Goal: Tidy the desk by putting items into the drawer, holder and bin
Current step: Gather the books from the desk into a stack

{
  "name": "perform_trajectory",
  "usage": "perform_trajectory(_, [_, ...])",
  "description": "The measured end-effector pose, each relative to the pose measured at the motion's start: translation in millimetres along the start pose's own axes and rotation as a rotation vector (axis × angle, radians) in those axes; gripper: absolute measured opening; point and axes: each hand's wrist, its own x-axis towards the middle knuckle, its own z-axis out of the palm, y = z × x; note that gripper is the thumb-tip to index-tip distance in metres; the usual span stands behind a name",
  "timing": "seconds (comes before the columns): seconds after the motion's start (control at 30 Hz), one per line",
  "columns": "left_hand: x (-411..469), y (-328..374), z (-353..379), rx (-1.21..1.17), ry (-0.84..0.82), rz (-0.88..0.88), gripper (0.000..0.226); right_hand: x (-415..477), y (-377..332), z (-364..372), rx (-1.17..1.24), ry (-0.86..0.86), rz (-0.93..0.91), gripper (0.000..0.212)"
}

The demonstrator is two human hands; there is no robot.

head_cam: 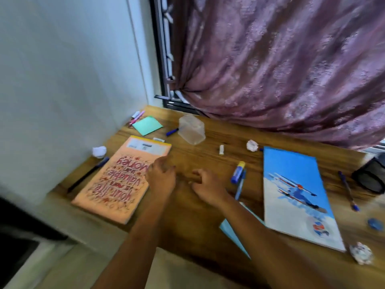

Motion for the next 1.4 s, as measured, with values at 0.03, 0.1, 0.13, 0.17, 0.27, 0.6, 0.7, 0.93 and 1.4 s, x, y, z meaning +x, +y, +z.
perform_trajectory(0.03, [8.2, -8.0, -7.8, 0.076, 0.024, 0.022, 0.042, 0.6, -4.2, 6.6, 0.004, -0.037, 0.002, 0.052])
perform_trajectory(0.1, [20.4, -29.3, -38.0, 0.272, 0.066, -0.043, 0.05, 2.8, -17.4, 27.5, 0.031, -0.083, -0.029, 0.053])
perform_trajectory(0.13, [25.7, -46.2, -60.0, 0.347, 0.114, -0.107, 0.054, 4.1, -29.8, 44.1, 0.034, -0.105, -0.061, 0.05])
perform_trajectory(0.17, [30.9, -61.5, -80.0, 0.403, 0.145, -0.158, 0.058, 4.7, -39.9, 59.4, 0.047, -0.127, -0.082, 0.047])
perform_trajectory(0.27, [42.8, -94.7, -118.9, 0.504, 0.121, -0.186, 0.066, 4.2, -62.2, 92.9, 0.164, -0.248, -0.085, 0.056])
perform_trajectory(0.6, [46.9, -110.0, -125.5, 0.56, 0.151, -0.186, 0.075, 9.1, -62.8, 121.6, 0.269, -0.196, 0.025, 0.054])
perform_trajectory(0.7, [49.2, -106.2, -122.8, 0.483, 0.134, -0.274, 0.076, 8.8, -52.7, 111.6, 0.268, -0.181, 0.063, 0.06])
perform_trajectory(0.93, [48.5, -68.7, -127.0, -0.028, -0.191, -0.354, 0.034, 5.5, -26.8, 84.9, 0.459, -0.179, 0.084, 0.053])
perform_trajectory(1.4, [5.9, 25.9, -200.3, -0.737, -0.727, -0.22, 0.044, -7.6, -21.6, 38.9, 0.537, 0.165, -0.209, 0.054])
